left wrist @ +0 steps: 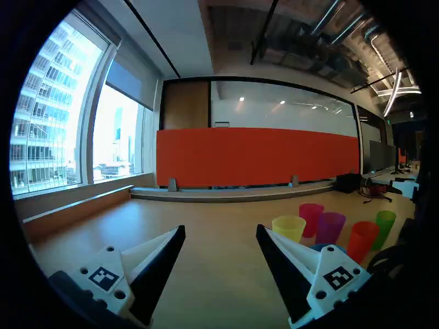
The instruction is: Pour water
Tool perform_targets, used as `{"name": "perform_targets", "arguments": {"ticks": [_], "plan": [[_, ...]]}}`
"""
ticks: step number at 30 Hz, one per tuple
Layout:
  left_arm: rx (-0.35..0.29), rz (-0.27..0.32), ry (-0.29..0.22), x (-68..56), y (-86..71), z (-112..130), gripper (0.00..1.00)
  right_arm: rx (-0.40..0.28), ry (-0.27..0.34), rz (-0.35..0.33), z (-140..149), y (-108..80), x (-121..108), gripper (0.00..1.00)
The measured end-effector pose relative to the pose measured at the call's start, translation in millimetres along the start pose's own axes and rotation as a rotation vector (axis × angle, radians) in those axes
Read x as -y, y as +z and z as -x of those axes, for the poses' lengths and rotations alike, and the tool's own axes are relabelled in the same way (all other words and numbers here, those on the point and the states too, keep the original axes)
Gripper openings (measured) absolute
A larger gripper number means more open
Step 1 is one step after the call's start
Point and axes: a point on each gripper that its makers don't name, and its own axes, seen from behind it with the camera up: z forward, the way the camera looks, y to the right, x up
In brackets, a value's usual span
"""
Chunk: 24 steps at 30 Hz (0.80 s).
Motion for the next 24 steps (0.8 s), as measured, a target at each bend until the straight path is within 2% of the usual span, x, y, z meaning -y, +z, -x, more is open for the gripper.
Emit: {"name": "perform_targets", "arguments": {"ticks": [24], "plan": [[0.000,0.000,0.000,-0.7,0.0,0.2,0.96,0.013,-0.006,-0.001,4.7,-1.1,-0.8,1.00]]}}
